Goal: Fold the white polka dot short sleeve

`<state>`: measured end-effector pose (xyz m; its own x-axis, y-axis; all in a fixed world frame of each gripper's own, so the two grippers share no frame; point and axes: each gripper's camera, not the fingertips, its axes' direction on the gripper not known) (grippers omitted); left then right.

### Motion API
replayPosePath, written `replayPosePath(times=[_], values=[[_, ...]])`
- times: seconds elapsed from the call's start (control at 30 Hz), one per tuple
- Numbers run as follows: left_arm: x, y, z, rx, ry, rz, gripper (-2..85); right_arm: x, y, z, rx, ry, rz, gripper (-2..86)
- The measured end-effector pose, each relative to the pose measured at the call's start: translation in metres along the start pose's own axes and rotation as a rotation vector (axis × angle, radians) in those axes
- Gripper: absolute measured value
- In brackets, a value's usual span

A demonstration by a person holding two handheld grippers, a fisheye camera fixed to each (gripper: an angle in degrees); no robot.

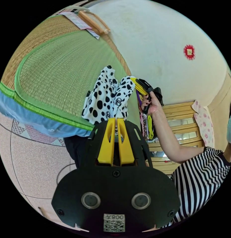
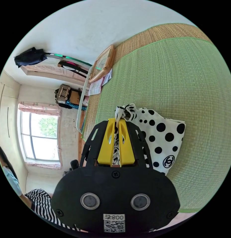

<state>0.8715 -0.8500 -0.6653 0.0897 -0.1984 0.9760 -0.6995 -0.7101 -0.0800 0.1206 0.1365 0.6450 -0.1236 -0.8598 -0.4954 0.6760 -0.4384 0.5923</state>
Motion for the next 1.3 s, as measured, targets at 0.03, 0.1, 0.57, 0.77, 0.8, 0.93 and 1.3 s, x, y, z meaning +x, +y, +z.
replayPosePath(times=[0.03,0.1,0.57,0.77,0.8,0.93,1.3], values=[[-0.013,0.000,-0.001,0.008,0.009,-0.017,1.0,-0.003,-0.002,0.004,-0.003,0.002,-0.001,2.1],[-0.030,0.000,-0.002,0.015,0.022,-0.040,1.0,-0.014,-0.008,0.020,-0.024,0.023,-0.002,2.0],[-0.140,0.003,0.004,0.044,0.109,-0.204,1.2,-0.055,-0.039,0.087,-0.123,0.067,-0.019,1.8],[-0.164,0.005,0.003,0.063,0.135,-0.213,1.2,-0.075,-0.045,0.102,-0.144,0.084,-0.056,2.1],[-0.166,0.005,0.003,0.064,0.137,-0.213,1.2,-0.080,-0.045,0.103,-0.141,0.078,-0.066,2.2],[-0.177,0.007,0.002,0.076,0.148,-0.214,1.2,-0.094,-0.046,0.106,-0.134,0.056,-0.108,2.4],[-0.145,0.001,0.005,0.036,0.042,0.017,0.6,-0.119,-0.035,0.109,-0.125,0.146,-0.185,0.7]])
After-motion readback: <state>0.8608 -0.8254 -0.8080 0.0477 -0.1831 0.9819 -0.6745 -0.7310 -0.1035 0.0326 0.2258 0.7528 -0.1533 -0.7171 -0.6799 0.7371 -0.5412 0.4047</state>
